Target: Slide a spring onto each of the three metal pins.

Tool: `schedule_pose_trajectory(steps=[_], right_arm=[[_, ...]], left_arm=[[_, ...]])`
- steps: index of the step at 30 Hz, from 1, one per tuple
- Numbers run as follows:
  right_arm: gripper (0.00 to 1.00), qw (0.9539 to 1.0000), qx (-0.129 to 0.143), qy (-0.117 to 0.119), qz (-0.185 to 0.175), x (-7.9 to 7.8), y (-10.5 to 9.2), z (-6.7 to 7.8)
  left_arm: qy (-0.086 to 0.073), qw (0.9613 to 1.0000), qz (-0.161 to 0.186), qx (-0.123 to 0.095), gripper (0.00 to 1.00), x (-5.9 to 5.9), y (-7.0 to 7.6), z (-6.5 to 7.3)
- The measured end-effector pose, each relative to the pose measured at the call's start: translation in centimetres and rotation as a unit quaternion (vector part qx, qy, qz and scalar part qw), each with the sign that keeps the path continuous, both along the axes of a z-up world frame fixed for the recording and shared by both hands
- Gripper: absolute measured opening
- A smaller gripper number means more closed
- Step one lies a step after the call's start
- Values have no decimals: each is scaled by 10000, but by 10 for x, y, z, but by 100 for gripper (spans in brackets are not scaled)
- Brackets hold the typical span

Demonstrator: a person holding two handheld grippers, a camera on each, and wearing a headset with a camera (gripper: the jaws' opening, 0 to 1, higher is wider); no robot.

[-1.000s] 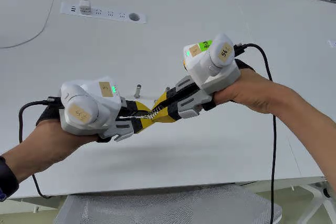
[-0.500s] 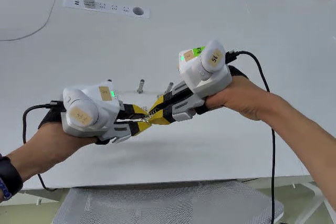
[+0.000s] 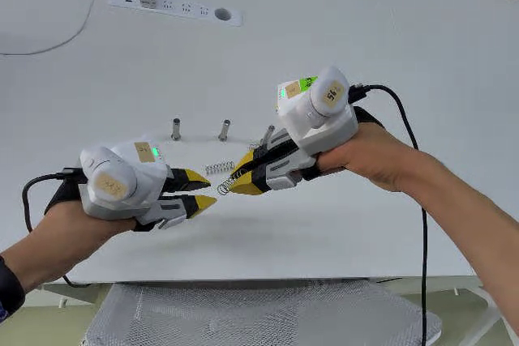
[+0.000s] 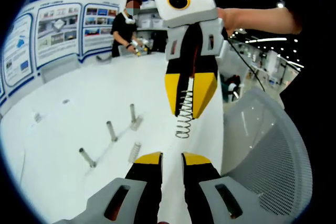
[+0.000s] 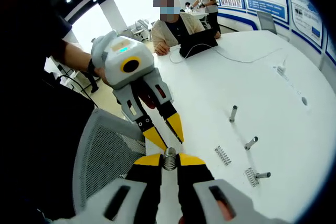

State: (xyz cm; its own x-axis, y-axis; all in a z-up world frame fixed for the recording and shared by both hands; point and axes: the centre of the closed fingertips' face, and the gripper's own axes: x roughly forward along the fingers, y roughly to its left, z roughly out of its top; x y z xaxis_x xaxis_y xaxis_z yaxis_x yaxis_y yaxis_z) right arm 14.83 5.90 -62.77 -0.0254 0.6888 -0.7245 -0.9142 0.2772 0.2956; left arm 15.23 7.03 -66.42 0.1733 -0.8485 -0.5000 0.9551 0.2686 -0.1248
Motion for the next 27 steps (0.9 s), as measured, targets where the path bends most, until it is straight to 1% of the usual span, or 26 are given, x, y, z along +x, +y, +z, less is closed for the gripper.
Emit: schedule_pose_trajectory(steps=[4, 7, 11, 17, 24, 27], right_arm=[[12, 10000, -26, 22, -60, -1, 0, -4], [12, 9999, -52, 36, -114, -3, 0, -9], [12, 9998, -110, 52, -163, -3, 0, -15], [12, 9994, -270, 2, -232, 1, -3, -26], [12, 9987, -414, -92, -273, 8, -6, -32], [12, 9986, -425, -97, -305, 13, -8, -34]], left_arm=[[36, 9999, 123, 12, 15, 2, 6, -3], [91, 9994, 324, -15, 16, 7, 14, -5], [143, 9985, 526, 9, 18, 11, 26, -9], [144, 9968, 777, 104, 20, 15, 44, -13], [205, 9941, 1052, 147, 23, 23, 56, -17], [279, 9922, 1206, 121, 24, 26, 60, -20]])
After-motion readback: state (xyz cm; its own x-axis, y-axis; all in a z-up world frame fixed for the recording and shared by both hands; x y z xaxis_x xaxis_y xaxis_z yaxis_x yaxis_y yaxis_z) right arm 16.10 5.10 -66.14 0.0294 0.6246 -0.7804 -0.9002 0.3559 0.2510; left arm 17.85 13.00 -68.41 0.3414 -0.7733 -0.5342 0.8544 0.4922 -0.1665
